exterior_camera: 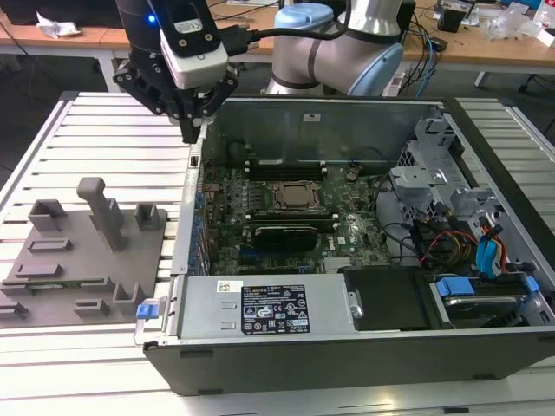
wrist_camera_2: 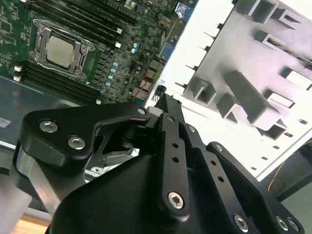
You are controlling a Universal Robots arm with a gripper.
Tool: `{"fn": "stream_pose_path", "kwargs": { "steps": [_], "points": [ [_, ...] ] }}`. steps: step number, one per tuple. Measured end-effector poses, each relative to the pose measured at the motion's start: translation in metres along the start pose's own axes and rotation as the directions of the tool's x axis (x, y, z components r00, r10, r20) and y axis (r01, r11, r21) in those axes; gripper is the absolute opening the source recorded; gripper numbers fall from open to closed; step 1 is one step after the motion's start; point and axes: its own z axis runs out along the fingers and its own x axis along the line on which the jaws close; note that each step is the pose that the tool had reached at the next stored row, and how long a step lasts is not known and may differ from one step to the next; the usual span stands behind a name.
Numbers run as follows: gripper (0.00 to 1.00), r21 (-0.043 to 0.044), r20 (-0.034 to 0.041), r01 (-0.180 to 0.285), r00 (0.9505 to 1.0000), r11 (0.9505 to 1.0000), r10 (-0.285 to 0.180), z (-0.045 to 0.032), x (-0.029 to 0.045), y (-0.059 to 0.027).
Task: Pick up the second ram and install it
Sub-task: 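Reach for the second ram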
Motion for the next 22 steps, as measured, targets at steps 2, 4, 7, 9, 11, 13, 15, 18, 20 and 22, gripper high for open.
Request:
{"fn": "stream_pose_path", "kwargs": {
  "steps": [2, 4, 7, 9, 11, 13, 15, 18, 20, 22],
  "points": [
    [0.11, 0.0000, 0.0000, 0.000, 1.0000, 1.0000, 0.000, -0.0001, 0.0069, -0.0005],
    [0.11, 0.0001, 0.0000, 0.000, 1.0000, 1.0000, 0.000, -0.0001, 0.0122, -0.0009],
    [0.11, 0.0000, 0.0001, 0.000, 1.0000, 1.0000, 0.000, -0.0001, 0.0179, -0.0014],
    [0.11, 0.0001, 0.0000, 0.000, 1.0000, 1.0000, 0.000, -0.0001, 0.0214, -0.0016],
    [0.11, 0.0000, 0.0000, 0.000, 1.0000, 1.0000, 0.000, 0.0000, 0.0243, -0.0018],
    [0.11, 0.0000, 0.0000, 0.000, 1.0000, 1.0000, 0.000, 0.0000, 0.0277, -0.0021],
    [0.11, 0.0000, 0.0000, 0.000, 1.0000, 1.0000, 0.000, -0.0001, 0.0334, -0.0025],
    [0.11, 0.0000, 0.0000, 0.000, 1.0000, 1.0000, 0.000, -0.0001, 0.0391, -0.0030],
    [0.11, 0.0000, 0.0000, 0.000, 1.0000, 1.0000, 0.000, -0.0001, 0.0425, -0.0032],
    [0.11, 0.0000, 0.0001, 0.000, 1.0000, 1.0000, 0.000, -0.0001, 0.0477, -0.0036]
  ]
}}
